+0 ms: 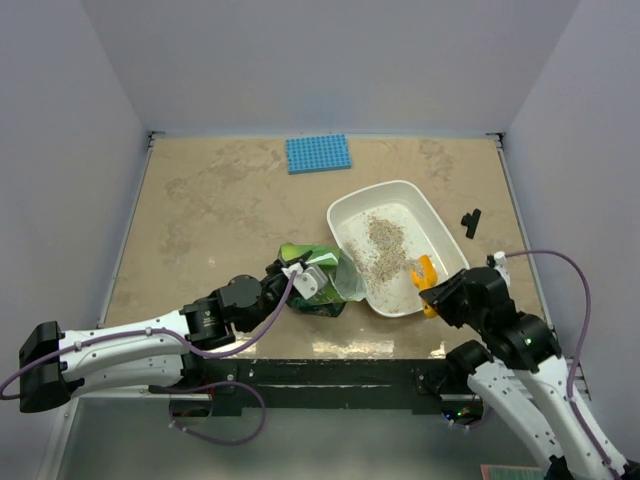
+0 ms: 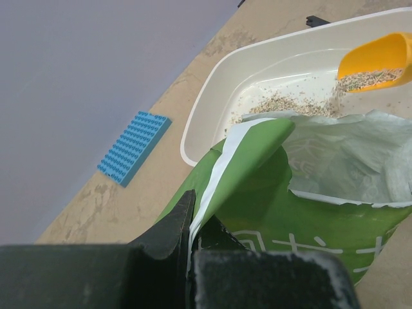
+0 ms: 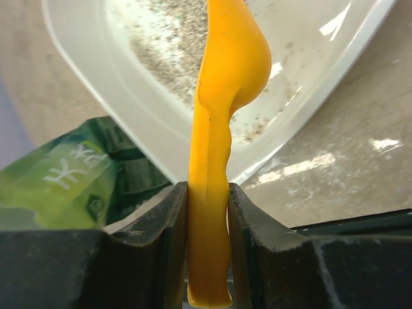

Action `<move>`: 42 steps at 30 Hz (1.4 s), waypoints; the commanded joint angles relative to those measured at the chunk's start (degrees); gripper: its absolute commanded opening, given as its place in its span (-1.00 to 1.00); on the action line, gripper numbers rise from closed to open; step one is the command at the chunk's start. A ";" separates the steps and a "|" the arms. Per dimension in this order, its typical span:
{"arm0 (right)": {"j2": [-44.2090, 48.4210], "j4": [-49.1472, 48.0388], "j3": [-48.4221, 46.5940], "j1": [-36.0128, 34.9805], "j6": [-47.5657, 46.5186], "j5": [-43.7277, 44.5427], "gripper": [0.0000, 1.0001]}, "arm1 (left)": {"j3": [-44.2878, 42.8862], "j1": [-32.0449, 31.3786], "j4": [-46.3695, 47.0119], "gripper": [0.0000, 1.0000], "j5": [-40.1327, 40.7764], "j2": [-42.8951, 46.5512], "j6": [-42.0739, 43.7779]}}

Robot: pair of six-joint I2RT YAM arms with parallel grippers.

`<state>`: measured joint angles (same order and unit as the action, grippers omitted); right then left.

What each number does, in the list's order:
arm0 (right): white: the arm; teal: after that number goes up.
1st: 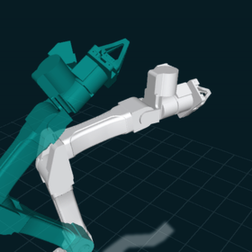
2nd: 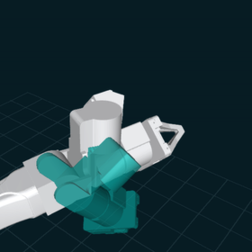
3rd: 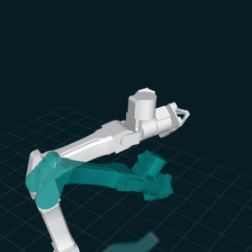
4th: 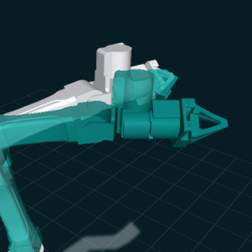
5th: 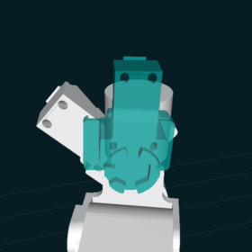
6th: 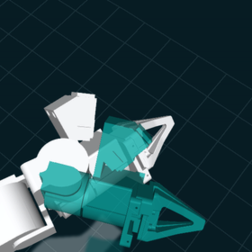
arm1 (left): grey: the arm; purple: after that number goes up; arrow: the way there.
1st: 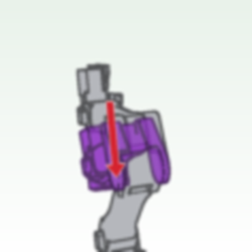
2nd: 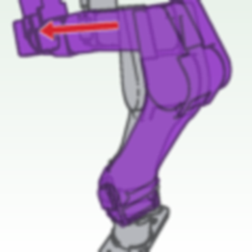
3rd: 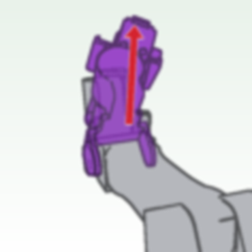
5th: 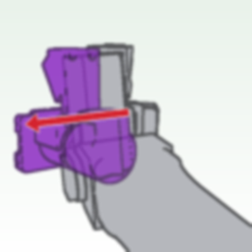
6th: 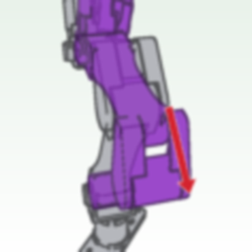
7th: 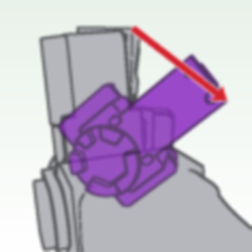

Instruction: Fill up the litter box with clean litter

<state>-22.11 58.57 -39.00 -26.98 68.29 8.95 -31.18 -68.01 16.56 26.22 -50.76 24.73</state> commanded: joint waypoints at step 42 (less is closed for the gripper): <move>-47.24 1.19 -46.75 -8.09 -39.01 4.16 -1.00 | -1.34 0.07 -2.14 -1.00 5.95 1.10 -0.12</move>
<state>-72.16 62.63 -76.79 -34.92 32.95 20.10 -31.29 -68.03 15.92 27.92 -50.11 24.62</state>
